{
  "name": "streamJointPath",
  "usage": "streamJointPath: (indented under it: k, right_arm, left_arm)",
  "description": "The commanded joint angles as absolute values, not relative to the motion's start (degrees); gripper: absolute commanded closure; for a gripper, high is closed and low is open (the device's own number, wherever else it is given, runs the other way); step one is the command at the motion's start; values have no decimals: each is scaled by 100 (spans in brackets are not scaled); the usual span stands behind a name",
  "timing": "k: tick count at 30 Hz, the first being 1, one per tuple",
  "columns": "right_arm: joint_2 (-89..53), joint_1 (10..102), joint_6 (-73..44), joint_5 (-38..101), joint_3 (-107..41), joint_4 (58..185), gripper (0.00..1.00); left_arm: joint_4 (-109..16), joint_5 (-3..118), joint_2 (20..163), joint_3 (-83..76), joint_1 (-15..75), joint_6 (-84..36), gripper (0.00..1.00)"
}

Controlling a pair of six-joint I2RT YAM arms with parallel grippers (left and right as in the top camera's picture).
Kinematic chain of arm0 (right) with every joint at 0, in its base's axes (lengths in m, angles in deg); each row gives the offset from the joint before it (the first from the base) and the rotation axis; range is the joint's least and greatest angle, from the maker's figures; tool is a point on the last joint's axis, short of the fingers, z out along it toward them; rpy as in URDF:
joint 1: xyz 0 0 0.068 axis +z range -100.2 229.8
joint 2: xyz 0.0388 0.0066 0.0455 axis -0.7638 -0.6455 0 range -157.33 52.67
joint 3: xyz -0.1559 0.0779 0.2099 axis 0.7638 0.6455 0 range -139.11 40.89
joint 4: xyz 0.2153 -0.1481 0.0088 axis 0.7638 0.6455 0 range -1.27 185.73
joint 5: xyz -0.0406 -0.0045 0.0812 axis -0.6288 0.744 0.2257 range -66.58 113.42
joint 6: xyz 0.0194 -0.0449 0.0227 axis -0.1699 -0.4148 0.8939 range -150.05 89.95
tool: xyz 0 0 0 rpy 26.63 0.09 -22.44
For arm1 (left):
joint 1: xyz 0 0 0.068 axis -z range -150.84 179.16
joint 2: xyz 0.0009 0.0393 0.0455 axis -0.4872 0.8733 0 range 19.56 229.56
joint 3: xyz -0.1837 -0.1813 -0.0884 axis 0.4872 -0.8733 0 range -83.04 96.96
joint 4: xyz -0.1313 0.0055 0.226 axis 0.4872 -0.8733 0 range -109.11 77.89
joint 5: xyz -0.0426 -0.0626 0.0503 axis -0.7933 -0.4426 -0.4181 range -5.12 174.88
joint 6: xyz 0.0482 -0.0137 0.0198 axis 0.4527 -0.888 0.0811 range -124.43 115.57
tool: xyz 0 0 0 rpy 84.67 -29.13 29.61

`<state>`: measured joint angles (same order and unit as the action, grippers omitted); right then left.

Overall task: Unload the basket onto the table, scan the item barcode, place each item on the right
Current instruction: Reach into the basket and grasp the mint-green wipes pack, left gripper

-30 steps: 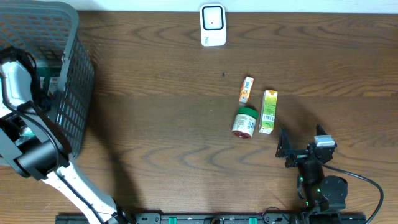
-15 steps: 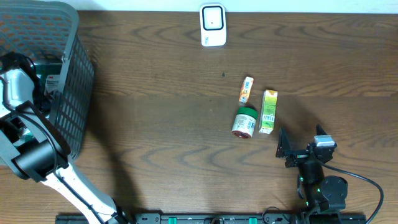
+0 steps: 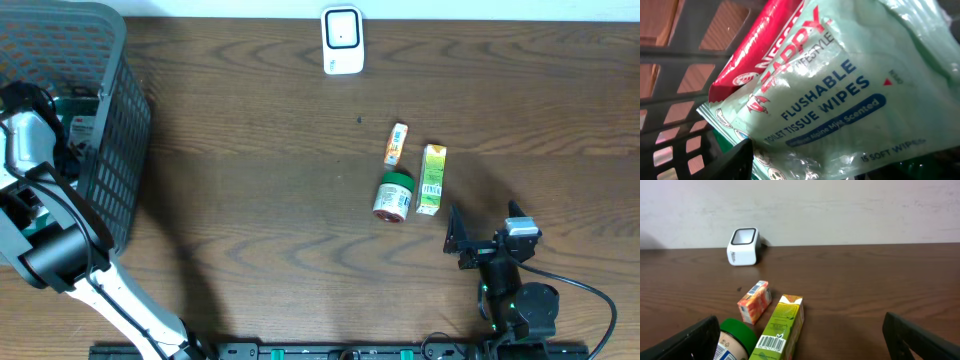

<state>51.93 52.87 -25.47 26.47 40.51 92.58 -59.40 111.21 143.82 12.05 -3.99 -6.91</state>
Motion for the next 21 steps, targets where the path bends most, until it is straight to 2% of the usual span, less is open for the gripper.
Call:
streamJointPath:
  k: [1, 8, 12, 18, 21]
  right_arm:
    - [5213, 5322, -2473, 2671, 4058, 9282, 1]
    - [5213, 5322, -2475, 2671, 4058, 9282, 1]
    - [5213, 5322, -2473, 2671, 4058, 9280, 1]
    - [5213, 5322, -2473, 2671, 4058, 9282, 1]
    - [5213, 5322, -2473, 2671, 4058, 9282, 1]
  left_arm:
    - [-5656, 10998, 14245, 1095, -303, -394, 33]
    - [-5461, 10954, 14142, 1093, -143, -252, 33]
    - [-5420, 10847, 14146, 1093, -113, -247, 40]
    - [-5374, 10828, 14166, 1045, -110, -121, 39]
    - [-5215, 10828, 14172, 894, -108, -123, 36]
